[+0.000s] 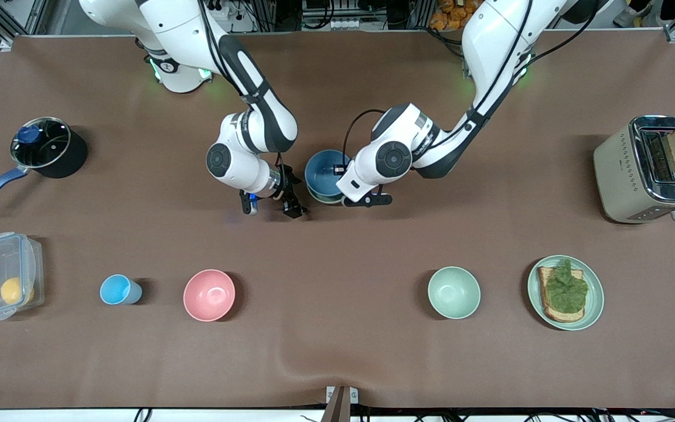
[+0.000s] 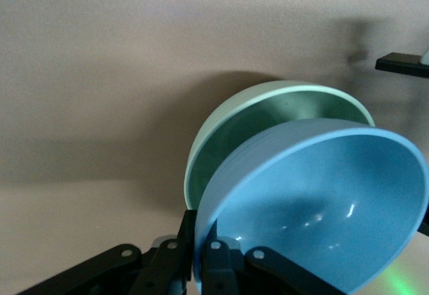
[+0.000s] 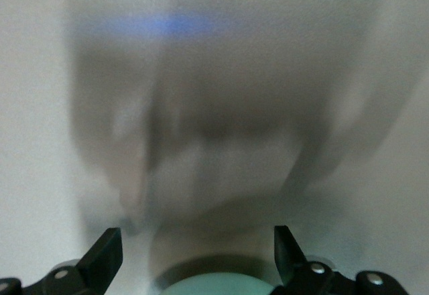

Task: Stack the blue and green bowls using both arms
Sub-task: 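Lower the blue bowl into the green bowl held by the right gripper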

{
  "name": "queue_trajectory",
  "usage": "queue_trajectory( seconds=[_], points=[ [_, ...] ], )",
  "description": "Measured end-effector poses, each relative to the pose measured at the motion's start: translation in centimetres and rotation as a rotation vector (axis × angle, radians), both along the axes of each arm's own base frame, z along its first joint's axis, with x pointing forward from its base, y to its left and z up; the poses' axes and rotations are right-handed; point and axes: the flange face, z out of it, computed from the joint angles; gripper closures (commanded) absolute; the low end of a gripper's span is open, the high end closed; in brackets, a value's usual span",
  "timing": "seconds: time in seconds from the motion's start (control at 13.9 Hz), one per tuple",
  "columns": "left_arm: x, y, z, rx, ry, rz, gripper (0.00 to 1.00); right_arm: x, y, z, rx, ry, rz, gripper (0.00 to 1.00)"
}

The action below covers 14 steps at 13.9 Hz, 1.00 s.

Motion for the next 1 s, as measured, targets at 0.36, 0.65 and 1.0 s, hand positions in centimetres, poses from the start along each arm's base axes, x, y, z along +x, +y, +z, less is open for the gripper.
queue_trajectory(
  seconds=[0.36, 0.65, 1.0],
  points=[
    [0.35, -0.05, 0.3, -0.004, -0.007, 0.004, 1.0, -0.02, 0.01, -0.01, 0.002, 0.0, 0.002, 0.0],
    [0.44, -0.03, 0.35, -0.004, -0.009, 0.005, 1.0, -0.02, 0.0, -0.01, 0.006, -0.001, 0.004, 0.0],
    [0.79, 0.36, 0.19, 0.001, -0.01, 0.013, 1.0, -0.08, 0.07, -0.02, 0.007, -0.001, 0.007, 0.0]
  ],
)
